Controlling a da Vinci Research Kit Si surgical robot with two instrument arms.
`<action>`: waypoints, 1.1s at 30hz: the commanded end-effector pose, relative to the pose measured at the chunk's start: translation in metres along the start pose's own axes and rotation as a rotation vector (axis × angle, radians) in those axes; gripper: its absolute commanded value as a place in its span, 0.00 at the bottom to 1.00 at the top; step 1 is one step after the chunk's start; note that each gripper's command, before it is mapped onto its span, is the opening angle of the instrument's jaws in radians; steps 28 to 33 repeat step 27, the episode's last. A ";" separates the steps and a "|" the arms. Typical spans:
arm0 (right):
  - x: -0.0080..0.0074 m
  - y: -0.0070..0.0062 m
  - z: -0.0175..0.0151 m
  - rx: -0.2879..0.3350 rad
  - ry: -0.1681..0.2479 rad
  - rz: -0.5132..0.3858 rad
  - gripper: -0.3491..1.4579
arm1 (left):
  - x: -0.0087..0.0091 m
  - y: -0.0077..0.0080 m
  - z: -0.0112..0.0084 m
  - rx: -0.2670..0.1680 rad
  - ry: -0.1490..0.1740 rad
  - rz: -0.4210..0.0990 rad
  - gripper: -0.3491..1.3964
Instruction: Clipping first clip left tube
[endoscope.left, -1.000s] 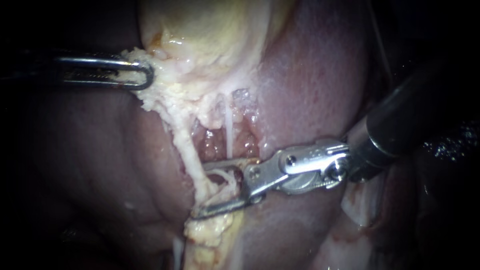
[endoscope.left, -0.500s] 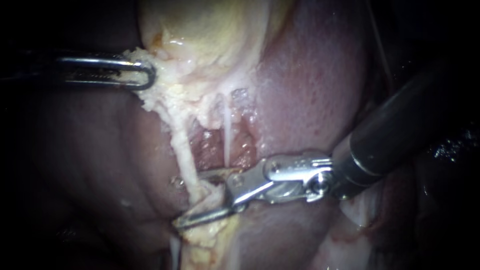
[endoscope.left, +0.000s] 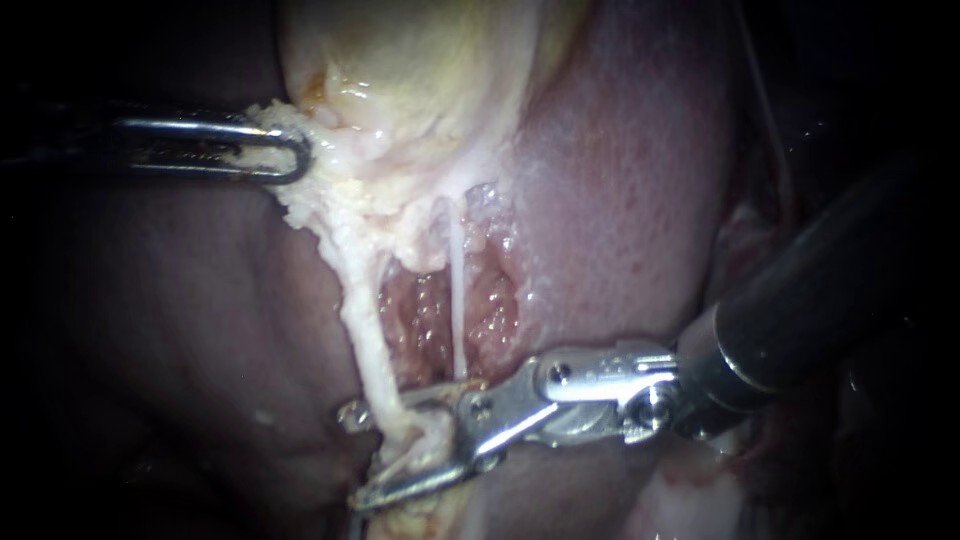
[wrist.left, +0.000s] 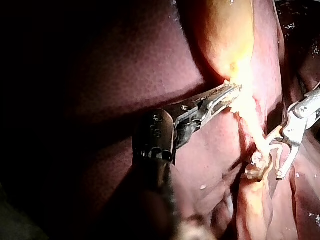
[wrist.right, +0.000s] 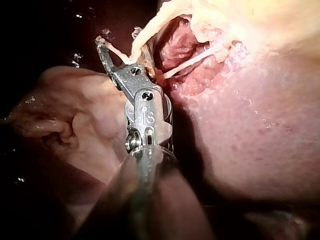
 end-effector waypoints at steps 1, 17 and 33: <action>0.0001 0.0001 -0.0002 -0.001 0.000 0.011 0.34 | 0.0000 0.0000 0.0000 0.000 0.000 0.000 0.00; 0.0004 0.0002 -0.0009 -0.015 -0.006 0.162 0.00 | 0.0000 0.0000 0.0001 0.000 0.000 0.000 0.00; 0.0003 0.0002 -0.0009 -0.015 -0.006 0.162 0.00 | 0.0000 -0.0001 0.0001 0.000 0.000 0.000 0.00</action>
